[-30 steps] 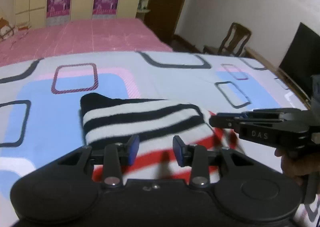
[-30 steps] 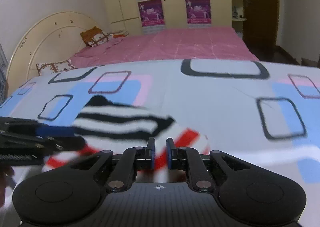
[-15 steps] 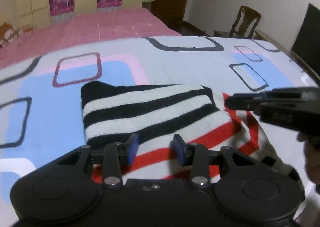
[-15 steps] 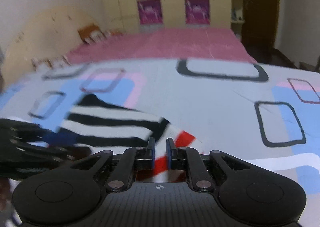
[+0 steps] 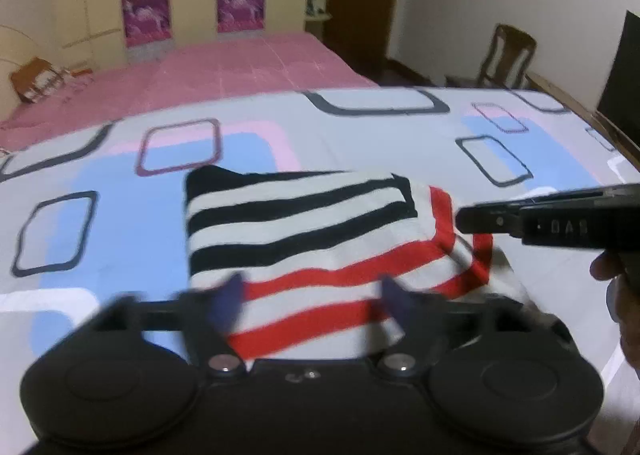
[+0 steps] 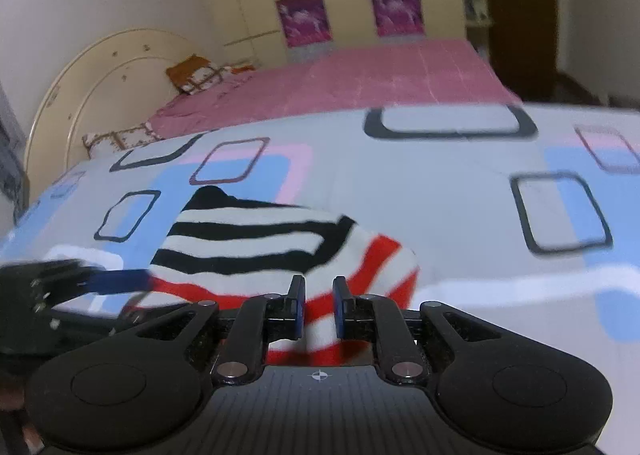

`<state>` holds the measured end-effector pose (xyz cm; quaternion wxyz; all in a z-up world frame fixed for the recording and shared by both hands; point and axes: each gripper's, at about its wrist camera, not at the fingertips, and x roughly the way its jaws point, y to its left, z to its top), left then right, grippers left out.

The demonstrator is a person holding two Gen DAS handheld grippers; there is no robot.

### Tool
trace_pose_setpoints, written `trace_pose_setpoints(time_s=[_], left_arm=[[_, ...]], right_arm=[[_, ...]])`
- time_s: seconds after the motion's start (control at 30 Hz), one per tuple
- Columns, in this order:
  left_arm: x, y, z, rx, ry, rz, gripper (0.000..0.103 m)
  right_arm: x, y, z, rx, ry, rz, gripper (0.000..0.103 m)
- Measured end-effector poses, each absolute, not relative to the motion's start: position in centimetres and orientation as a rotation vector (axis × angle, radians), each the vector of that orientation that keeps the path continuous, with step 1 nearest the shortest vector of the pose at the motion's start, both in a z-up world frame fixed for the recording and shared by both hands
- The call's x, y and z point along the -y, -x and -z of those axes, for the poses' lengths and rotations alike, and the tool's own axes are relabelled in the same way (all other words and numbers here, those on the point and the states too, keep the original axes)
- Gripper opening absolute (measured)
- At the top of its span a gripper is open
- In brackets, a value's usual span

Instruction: Fold small clothes

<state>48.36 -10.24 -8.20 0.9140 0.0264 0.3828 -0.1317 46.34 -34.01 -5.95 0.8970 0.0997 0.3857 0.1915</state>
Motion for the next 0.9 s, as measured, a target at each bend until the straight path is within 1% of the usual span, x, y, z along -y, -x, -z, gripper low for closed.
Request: trace_pose_setpoints(time_s=[0.03, 0.07, 0.2, 0.33, 0.43, 0.57, 0.67, 0.77, 0.8, 0.9], left_arm=[[10.0, -47.7, 8.0, -0.78, -0.051, 0.269, 0.088], [9.6, -47.2, 7.9, -0.779, -0.04, 0.266, 0.089], [6.9, -45.9, 8.1, -0.812, 0.045, 0.256, 0.09], [3.2, -46.2, 9.2, -0.877, 0.211, 0.279, 0.085], [1.4, -47.0, 10.6, -0.935, 0.335, 0.307, 0.081], [0.4, -47.9, 12.3, -0.981, 0.485, 0.337, 0.081], [0.5, -48.3, 12.9, -0.984, 0.533, 0.343, 0.08], [1.1, -48.8, 13.1, -0.987, 0.539, 0.362, 0.077], [1.6, -49.0, 13.1, -0.99, 0.52, 0.357, 0.079], [2.7, -49.5, 13.1, -0.989, 0.476, 0.341, 0.08]], right_arm=[[34.6, -46.2, 5.8, -0.803, -0.236, -0.392, 0.052], [35.6, -45.8, 5.7, -0.79, -0.284, -0.393, 0.063], [38.9, -45.4, 6.3, -0.861, -0.461, -0.413, 0.063], [42.0, -44.9, 8.3, -0.955, -0.675, -0.432, 0.063], [43.0, -44.9, 10.2, -1.012, -0.765, -0.45, 0.063], [42.3, -45.2, 11.8, -1.079, -0.774, -0.478, 0.063], [41.7, -45.3, 12.0, -1.06, -0.762, -0.486, 0.062], [40.9, -46.1, 11.9, -1.054, -0.736, -0.505, 0.062], [40.5, -46.2, 11.7, -1.052, -0.713, -0.514, 0.062], [39.1, -46.7, 11.3, -1.042, -0.623, -0.536, 0.062]])
